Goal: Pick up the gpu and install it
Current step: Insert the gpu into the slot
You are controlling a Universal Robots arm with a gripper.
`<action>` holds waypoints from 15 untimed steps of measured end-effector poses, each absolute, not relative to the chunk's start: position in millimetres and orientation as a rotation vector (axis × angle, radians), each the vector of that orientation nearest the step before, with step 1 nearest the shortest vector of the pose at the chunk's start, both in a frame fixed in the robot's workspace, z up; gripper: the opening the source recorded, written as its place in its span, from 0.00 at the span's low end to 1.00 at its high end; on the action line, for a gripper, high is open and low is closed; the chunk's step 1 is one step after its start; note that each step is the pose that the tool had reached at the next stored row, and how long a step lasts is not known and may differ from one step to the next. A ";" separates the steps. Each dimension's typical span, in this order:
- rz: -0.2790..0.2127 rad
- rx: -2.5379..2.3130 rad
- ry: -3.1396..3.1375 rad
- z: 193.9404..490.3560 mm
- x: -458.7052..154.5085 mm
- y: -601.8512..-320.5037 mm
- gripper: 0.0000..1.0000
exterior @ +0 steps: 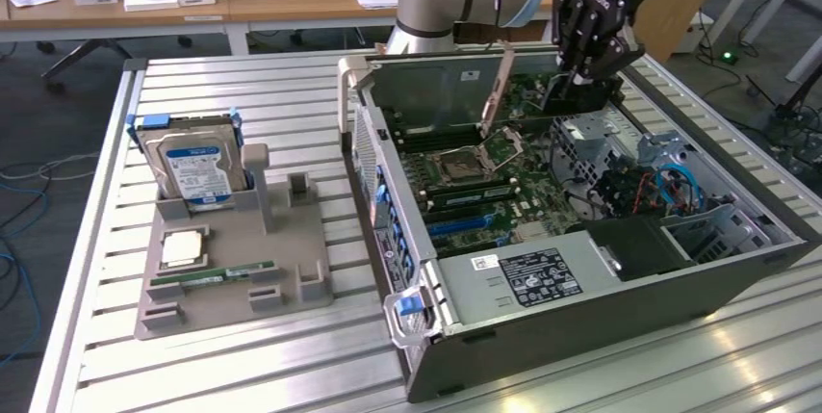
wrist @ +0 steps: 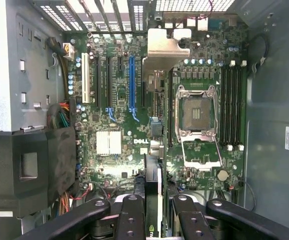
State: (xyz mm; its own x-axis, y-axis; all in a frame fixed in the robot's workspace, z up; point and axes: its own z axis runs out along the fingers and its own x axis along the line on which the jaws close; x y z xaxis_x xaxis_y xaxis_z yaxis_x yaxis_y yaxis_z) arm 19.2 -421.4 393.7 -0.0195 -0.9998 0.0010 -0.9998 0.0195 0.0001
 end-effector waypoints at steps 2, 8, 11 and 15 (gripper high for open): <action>0.001 2.199 -2.243 393.6 18.7 -421.4 0.26; 0.001 2.199 -2.243 393.4 15.5 -421.1 0.26; 0.001 2.199 -2.243 393.3 14.9 -421.0 0.26; 0.001 2.199 -2.243 393.2 14.0 -420.9 0.26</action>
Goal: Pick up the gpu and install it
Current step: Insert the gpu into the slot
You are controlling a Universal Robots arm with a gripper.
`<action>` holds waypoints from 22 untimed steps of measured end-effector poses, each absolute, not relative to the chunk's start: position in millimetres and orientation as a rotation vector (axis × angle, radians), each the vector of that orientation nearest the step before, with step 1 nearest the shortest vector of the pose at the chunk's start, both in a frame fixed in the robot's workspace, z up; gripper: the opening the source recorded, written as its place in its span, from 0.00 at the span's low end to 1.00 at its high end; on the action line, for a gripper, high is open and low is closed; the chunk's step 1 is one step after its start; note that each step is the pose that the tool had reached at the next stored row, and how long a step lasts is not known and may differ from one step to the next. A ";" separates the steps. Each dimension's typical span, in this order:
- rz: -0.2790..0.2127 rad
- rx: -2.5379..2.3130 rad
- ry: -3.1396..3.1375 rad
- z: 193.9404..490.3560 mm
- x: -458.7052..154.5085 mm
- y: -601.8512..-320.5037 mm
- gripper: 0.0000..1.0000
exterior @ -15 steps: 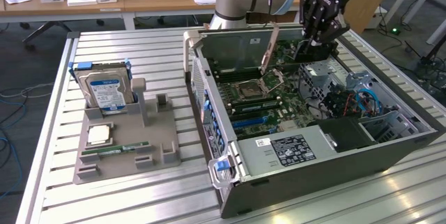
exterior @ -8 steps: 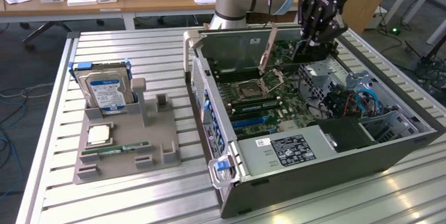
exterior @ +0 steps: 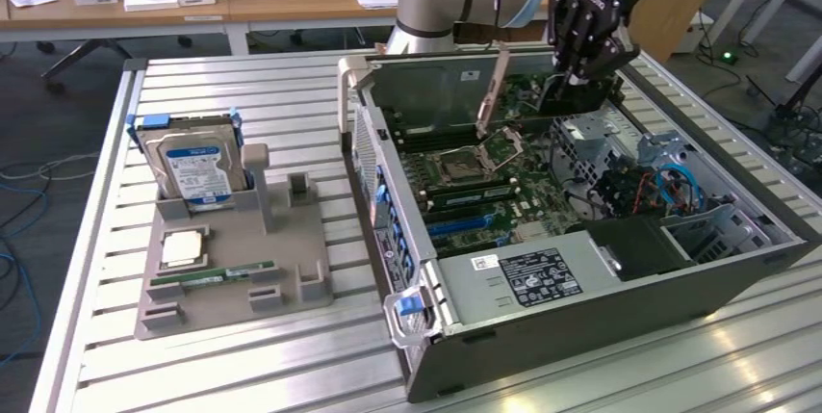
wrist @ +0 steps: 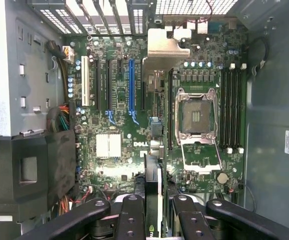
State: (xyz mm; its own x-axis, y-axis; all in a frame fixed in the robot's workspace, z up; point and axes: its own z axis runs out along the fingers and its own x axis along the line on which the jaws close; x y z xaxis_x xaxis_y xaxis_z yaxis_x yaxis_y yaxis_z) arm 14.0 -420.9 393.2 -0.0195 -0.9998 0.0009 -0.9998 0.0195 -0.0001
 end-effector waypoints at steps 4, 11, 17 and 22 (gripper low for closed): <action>0.001 2.199 -2.243 392.9 12.0 -420.7 0.26; 0.001 2.199 -2.243 392.7 8.7 -420.5 0.26; 0.002 2.200 -2.243 389.7 6.2 -420.4 0.26; 0.003 2.200 -2.243 389.1 5.6 -420.4 0.26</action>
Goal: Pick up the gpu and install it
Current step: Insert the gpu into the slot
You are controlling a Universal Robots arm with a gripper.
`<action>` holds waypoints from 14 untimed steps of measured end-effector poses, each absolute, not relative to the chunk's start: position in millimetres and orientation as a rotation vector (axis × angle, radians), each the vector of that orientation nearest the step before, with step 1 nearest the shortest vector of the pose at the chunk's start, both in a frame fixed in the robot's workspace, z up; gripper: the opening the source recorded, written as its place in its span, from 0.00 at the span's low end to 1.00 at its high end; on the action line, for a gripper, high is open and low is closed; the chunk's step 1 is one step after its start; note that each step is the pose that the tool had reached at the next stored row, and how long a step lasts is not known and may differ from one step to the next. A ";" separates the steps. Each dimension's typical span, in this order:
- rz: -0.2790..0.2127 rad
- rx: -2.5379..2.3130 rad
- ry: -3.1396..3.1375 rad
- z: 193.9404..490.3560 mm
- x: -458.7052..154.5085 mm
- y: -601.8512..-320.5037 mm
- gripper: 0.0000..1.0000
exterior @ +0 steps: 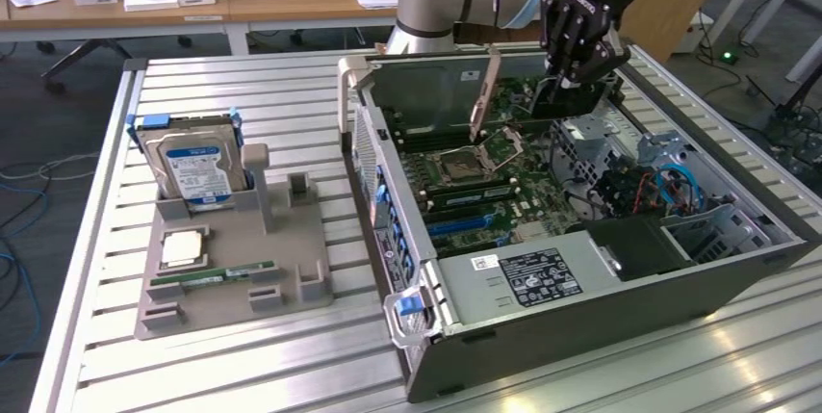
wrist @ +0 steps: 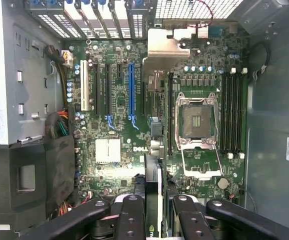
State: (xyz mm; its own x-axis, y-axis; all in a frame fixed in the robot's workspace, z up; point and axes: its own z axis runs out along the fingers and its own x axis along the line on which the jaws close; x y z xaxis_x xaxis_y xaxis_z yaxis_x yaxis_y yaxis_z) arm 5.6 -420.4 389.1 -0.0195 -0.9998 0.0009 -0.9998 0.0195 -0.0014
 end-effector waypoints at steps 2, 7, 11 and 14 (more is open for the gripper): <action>-0.003 -2.200 2.243 389.2 5.6 -420.4 0.26; -0.003 -2.199 2.243 387.9 5.1 -420.4 0.26; -0.004 -2.199 2.242 385.0 3.9 -420.4 0.26; -0.007 -2.198 2.241 382.4 2.2 -420.4 0.26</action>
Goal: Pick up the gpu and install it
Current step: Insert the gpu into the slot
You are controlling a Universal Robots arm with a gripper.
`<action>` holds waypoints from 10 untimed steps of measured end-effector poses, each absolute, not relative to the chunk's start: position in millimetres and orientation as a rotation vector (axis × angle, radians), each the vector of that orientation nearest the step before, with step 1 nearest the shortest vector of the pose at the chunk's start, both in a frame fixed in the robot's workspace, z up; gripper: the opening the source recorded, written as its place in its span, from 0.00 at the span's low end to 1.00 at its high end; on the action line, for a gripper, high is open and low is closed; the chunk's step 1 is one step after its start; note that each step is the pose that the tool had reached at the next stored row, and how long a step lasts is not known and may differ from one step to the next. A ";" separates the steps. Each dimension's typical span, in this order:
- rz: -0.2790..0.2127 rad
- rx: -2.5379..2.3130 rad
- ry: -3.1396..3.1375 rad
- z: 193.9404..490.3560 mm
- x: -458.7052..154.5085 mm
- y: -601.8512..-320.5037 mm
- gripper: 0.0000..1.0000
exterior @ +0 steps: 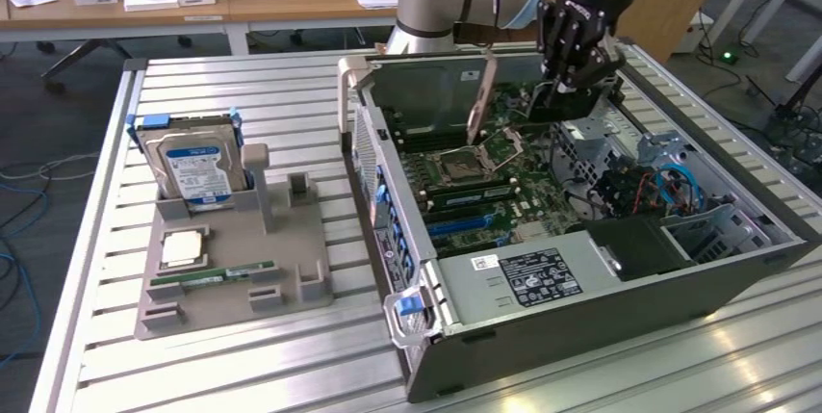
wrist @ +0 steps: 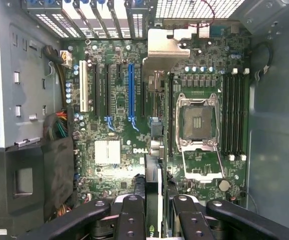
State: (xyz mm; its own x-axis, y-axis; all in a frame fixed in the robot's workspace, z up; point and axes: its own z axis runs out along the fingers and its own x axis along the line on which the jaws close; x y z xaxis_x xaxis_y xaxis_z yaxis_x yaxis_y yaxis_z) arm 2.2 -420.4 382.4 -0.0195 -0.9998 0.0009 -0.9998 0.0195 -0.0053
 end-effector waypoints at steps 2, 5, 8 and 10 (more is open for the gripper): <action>-0.009 -2.196 2.240 381.0 0.7 -420.4 0.26; -0.011 -2.196 2.239 380.3 -0.4 -420.4 0.26; -0.011 -2.196 2.239 380.3 -0.5 -420.4 0.26; -0.011 -2.196 2.239 380.2 -0.5 -420.4 0.26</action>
